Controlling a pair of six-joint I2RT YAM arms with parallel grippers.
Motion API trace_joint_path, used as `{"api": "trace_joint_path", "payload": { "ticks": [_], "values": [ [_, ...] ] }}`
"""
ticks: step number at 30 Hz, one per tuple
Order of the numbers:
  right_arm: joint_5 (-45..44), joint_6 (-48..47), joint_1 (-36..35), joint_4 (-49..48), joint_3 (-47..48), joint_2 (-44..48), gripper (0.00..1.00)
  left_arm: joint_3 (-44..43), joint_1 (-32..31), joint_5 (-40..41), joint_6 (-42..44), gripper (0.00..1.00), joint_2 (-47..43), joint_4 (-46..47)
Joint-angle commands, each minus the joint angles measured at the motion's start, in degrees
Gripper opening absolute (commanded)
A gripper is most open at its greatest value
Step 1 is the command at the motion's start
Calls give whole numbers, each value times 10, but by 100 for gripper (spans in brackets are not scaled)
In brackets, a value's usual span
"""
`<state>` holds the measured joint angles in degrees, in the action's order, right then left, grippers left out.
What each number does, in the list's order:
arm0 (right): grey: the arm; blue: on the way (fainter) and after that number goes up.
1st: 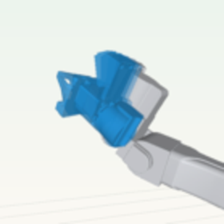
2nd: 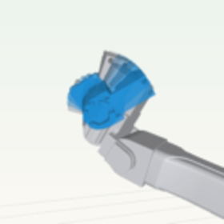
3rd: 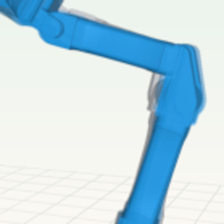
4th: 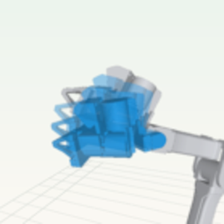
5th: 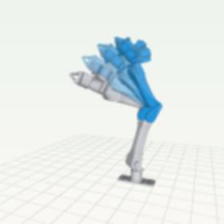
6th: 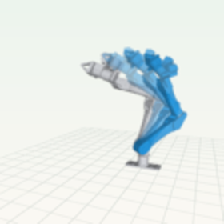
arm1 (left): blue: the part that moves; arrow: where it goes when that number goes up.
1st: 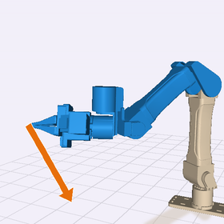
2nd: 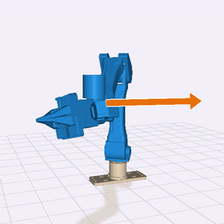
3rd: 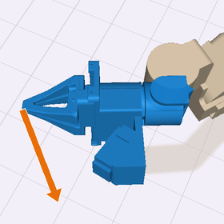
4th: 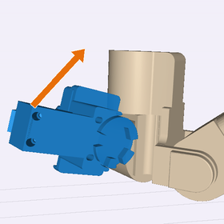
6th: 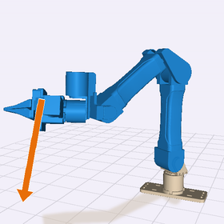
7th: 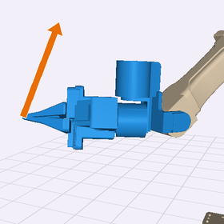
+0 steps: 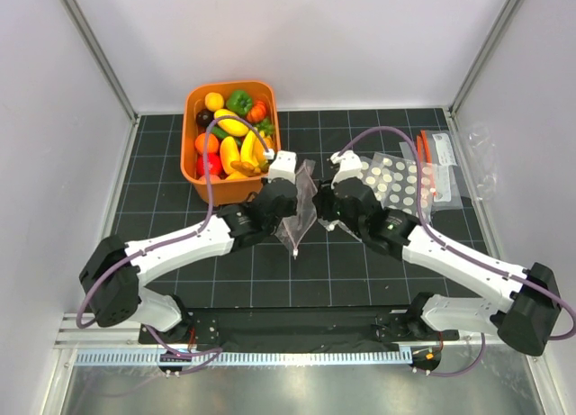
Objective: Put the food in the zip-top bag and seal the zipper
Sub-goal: Open the zipper of the food storage bag.
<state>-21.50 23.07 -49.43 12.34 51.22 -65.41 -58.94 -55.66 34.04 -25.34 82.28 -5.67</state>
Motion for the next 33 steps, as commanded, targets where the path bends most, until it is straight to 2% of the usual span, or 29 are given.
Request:
{"api": "trace_joint_path", "payload": {
  "ticks": [1,5,7,10,11,14,17,19,20,21,22,27,28,31,33],
  "values": [
    [-48,8,-1,14,38,-30,39,9,7,19,-16,0,-58,7],
    [-104,24,-1,69,80,-90,38,22,7,35,-11,0,-98,11],
    [-122,28,-1,84,91,-96,35,29,7,34,-8,0,-107,14],
    [-182,41,-1,104,95,-88,15,33,7,37,-3,1,-120,15],
    [-197,46,-1,109,94,-79,1,33,7,35,-3,0,-121,15],
    [-258,46,-1,122,84,-31,1,32,7,11,-7,1,-118,15],
    [-304,27,-1,125,75,31,1,31,6,-48,-15,1,-106,35],
    [-325,7,-1,147,95,52,1,39,6,-107,-23,1,-97,55],
    [-329,3,-1,162,111,52,1,42,6,-129,-31,1,-93,96],
    [-334,2,-4,202,153,49,1,43,7,-147,-39,1,-90,107],
    [-343,1,-8,221,175,37,1,43,6,-189,-44,1,-86,119],
    [-423,-4,-65,308,294,-16,1,58,7,-282,-87,5,-85,210],
    [-429,-7,-84,313,302,-28,1,58,7,-289,-88,6,-82,212],
    [-394,-2,-88,321,315,-97,1,65,10,-235,-108,9,-56,194],
    [-396,9,-88,332,318,-154,1,66,33,-223,-131,8,-9,180]
  ]
}}
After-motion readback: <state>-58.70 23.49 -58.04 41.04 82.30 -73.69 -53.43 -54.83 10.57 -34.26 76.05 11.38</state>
